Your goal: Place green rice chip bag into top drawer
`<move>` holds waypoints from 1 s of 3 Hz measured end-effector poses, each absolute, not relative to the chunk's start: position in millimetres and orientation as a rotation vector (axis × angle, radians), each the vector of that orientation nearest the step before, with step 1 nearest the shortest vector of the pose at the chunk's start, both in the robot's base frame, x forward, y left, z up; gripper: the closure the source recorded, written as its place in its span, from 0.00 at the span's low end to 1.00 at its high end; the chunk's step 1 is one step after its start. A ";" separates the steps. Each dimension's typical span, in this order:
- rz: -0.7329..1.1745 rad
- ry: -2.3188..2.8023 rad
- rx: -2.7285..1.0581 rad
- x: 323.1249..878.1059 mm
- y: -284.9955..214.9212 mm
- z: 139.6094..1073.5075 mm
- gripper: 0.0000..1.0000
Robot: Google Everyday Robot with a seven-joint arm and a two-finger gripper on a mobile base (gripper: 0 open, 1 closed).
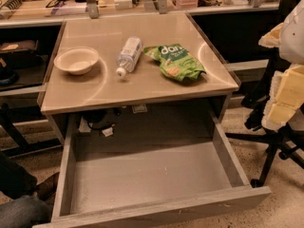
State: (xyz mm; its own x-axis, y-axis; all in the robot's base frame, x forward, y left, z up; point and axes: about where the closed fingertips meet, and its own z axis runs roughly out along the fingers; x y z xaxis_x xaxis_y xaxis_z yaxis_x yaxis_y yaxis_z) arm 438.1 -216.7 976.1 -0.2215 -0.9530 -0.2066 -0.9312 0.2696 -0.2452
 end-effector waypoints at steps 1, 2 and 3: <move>-0.099 2.231 -1.720 439.0 -216.3 977.2 0.00; -0.069 2.249 -1.701 450.0 -214.6 978.1 0.00; -0.008 2.299 -1.665 493.4 -203.9 978.0 0.00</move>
Offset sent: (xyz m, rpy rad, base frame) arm 0.0650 0.0090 0.0034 0.1073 0.1164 -0.0919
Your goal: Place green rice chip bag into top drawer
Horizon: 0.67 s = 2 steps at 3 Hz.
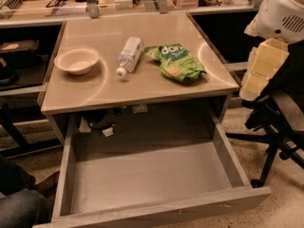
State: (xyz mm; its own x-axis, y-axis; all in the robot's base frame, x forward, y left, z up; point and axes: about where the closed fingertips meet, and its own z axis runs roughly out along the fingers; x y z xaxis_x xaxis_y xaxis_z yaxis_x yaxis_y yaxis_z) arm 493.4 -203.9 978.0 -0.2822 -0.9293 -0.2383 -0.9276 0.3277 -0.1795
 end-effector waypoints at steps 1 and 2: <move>0.069 2.292 -1.683 531.3 -181.9 976.8 0.00; 0.056 2.263 -1.666 541.1 -177.6 981.3 0.00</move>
Offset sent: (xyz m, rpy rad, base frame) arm 0.0336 0.0195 -0.0012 0.0337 0.0321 0.0189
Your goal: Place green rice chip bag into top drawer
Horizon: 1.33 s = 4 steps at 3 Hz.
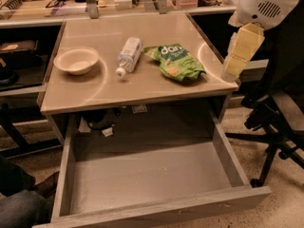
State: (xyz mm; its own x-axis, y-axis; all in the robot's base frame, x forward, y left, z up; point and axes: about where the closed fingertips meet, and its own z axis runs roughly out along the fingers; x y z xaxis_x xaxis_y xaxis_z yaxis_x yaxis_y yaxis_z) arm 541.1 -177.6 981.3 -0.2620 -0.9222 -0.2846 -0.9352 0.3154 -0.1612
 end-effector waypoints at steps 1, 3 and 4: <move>0.102 2.284 -1.598 547.5 -174.9 965.8 0.00; 0.259 2.496 -1.336 637.6 -142.6 916.5 0.00; 0.254 2.479 -1.327 642.5 -141.3 917.9 0.00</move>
Offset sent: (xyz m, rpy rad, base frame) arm 0.0649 0.0224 -0.0662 0.1664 0.1534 -0.3199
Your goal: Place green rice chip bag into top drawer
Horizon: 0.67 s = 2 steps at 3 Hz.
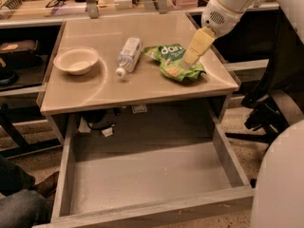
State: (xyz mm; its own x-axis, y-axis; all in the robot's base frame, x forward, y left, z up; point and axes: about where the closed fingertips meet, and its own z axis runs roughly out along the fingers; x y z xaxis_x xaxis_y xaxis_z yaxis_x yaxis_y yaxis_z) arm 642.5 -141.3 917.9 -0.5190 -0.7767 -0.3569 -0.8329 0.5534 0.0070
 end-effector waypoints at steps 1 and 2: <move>0.292 2.472 -1.323 647.6 -136.5 910.1 0.00; 0.360 2.506 -1.320 666.5 -118.7 887.0 0.00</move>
Offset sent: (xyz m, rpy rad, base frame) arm 0.0488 0.0398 -0.0573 0.0678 0.1626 0.0042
